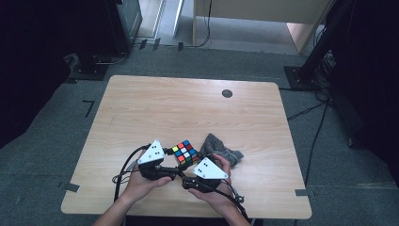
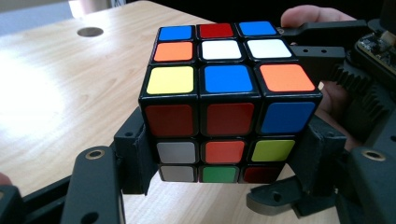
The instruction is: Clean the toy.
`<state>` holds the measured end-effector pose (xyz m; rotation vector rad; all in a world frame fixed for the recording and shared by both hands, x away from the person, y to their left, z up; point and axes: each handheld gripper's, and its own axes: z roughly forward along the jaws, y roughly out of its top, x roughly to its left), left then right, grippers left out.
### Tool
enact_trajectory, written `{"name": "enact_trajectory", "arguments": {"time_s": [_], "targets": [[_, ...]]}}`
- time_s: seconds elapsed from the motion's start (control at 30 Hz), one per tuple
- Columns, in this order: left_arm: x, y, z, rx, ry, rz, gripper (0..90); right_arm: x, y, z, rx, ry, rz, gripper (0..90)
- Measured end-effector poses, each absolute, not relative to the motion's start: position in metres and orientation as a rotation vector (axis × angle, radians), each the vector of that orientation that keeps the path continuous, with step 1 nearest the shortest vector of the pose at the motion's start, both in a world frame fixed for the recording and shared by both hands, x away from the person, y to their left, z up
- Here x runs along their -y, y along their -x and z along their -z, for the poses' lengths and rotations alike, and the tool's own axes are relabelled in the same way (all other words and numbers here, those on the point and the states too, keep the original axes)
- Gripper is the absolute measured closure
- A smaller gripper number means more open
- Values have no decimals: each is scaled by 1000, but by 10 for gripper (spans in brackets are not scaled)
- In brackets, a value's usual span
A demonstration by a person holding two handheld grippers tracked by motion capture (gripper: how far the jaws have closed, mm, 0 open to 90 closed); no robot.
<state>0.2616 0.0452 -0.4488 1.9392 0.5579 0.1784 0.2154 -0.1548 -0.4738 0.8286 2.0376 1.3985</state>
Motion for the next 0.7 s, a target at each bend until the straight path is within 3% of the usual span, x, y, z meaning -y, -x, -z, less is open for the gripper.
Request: {"name": "enact_trajectory", "arguments": {"time_s": [0.37,0.7], "targets": [[-47,-268,450,-609,-1923,-77,339,153,-212,473,-1988,-783,-1368,263],[-52,-273,449,-629,-1895,-30,330,155,-210,472,-1970,-759,-1356,343]]}}
